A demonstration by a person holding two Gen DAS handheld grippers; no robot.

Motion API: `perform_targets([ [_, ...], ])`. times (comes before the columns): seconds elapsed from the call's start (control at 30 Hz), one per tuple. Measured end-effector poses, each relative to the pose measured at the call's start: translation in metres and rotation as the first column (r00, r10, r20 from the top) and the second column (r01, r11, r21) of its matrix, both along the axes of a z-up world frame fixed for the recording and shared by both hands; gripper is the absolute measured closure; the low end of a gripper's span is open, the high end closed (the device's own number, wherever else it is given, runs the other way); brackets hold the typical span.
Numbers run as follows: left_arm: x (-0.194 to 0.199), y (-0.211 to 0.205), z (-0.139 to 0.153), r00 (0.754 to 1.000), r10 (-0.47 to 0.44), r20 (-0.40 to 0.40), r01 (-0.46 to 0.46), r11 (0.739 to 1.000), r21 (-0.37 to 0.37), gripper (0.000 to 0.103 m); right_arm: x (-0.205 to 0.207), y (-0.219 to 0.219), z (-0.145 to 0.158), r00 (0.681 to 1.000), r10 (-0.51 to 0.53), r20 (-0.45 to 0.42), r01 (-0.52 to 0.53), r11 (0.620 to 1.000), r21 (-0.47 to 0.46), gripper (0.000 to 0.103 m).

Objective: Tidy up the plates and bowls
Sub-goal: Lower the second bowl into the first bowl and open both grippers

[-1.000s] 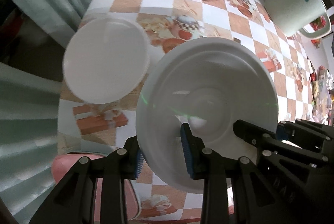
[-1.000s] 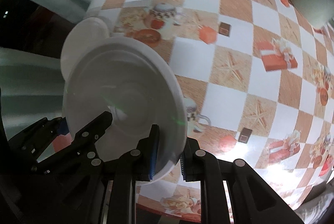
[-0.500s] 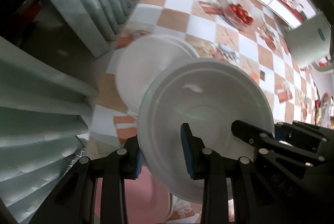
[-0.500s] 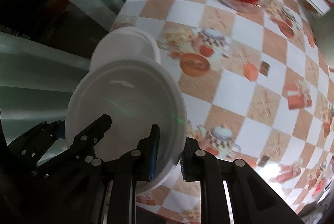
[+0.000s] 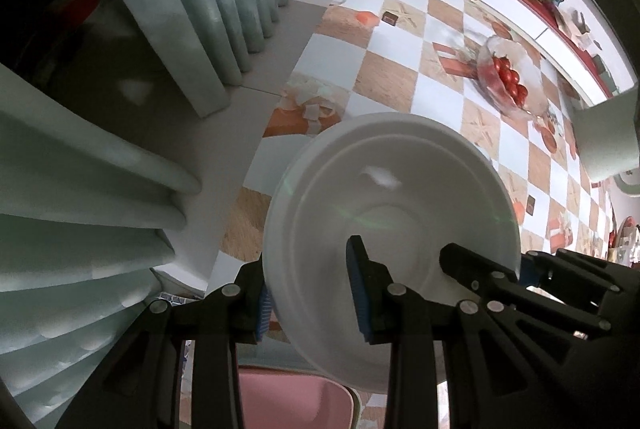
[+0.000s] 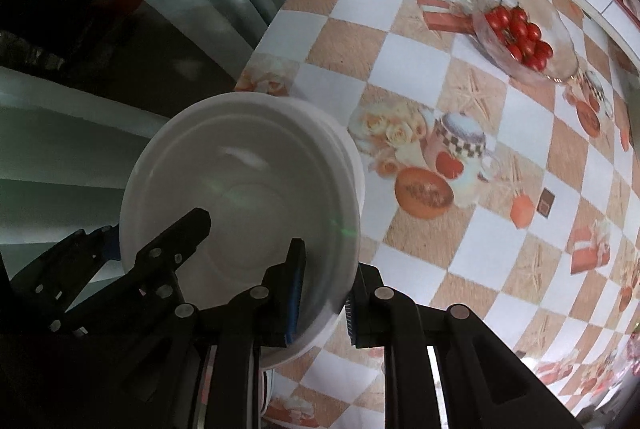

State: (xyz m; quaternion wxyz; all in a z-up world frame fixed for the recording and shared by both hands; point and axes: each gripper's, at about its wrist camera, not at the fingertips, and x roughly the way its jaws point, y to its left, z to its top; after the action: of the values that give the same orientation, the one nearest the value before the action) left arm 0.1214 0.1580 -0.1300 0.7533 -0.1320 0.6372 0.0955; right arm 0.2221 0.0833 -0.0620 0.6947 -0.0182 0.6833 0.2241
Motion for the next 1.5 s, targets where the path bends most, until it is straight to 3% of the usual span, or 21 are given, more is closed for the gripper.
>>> perform_targets([
  [0.2, 0.007, 0.007, -0.007, 1.000, 0.006, 0.000, -0.006, 1.000, -0.010, 0.068, 0.009, 0.006, -0.008, 1.000, 0.000, -0.008, 0.000, 1.000, -0.007, 0.084],
  [0.3, 0.007, 0.010, -0.006, 0.999, 0.006, 0.040, -0.005, 0.999, -0.036, 0.064, 0.011, 0.008, -0.011, 1.000, -0.002, -0.010, 0.002, 1.000, -0.009, 0.083],
  [0.37, 0.006, 0.015, -0.008, 0.999, 0.018, 0.049, -0.015, 0.998, -0.062, 0.055, 0.014, 0.006, -0.015, 1.000, -0.014, -0.027, 0.013, 1.000, -0.001, 0.083],
  [0.43, 0.004, 0.019, -0.008, 0.998, 0.037, 0.041, -0.035, 0.998, -0.048, 0.029, 0.015, 0.004, -0.019, 0.999, -0.026, -0.028, 0.025, 0.999, -0.020, 0.083],
  [0.47, 0.003, 0.022, -0.009, 0.998, 0.049, 0.044, -0.048, 0.998, -0.037, 0.023, 0.015, 0.002, -0.019, 0.999, -0.033, -0.032, 0.032, 0.999, -0.022, 0.083],
  [0.6, -0.005, 0.027, -0.010, 0.997, 0.066, 0.042, -0.065, 0.998, -0.025, 0.015, 0.013, -0.007, -0.022, 0.997, -0.049, -0.057, 0.048, 0.999, -0.021, 0.081],
  [0.67, -0.009, 0.030, -0.009, 0.996, 0.079, 0.041, -0.079, 0.997, -0.007, 0.010, 0.011, -0.015, -0.022, 0.997, -0.068, -0.044, 0.065, 0.995, -0.069, 0.037],
  [0.7, -0.012, 0.033, -0.008, 0.995, 0.091, 0.043, -0.091, 0.996, -0.001, 0.001, 0.009, -0.023, -0.021, 0.996, -0.084, -0.041, 0.080, 0.992, -0.098, 0.026],
  [0.77, -0.018, 0.038, -0.005, 0.993, 0.107, 0.047, -0.108, 0.994, 0.006, 0.000, 0.008, -0.041, -0.022, 0.989, -0.127, -0.071, 0.123, 0.991, -0.052, 0.002],
  [1.03, -0.037, 0.030, -0.007, 0.999, 0.048, -0.016, -0.047, 0.998, 0.041, 0.000, -0.015, -0.078, -0.022, 0.981, -0.174, -0.083, 0.169, 0.984, -0.058, 0.001],
  [1.5, -0.046, 0.019, -0.003, 0.999, 0.013, -0.033, -0.012, 1.000, 0.005, 0.000, -0.028, -0.080, -0.011, 0.980, -0.163, -0.111, 0.159, 0.986, -0.046, 0.001],
])
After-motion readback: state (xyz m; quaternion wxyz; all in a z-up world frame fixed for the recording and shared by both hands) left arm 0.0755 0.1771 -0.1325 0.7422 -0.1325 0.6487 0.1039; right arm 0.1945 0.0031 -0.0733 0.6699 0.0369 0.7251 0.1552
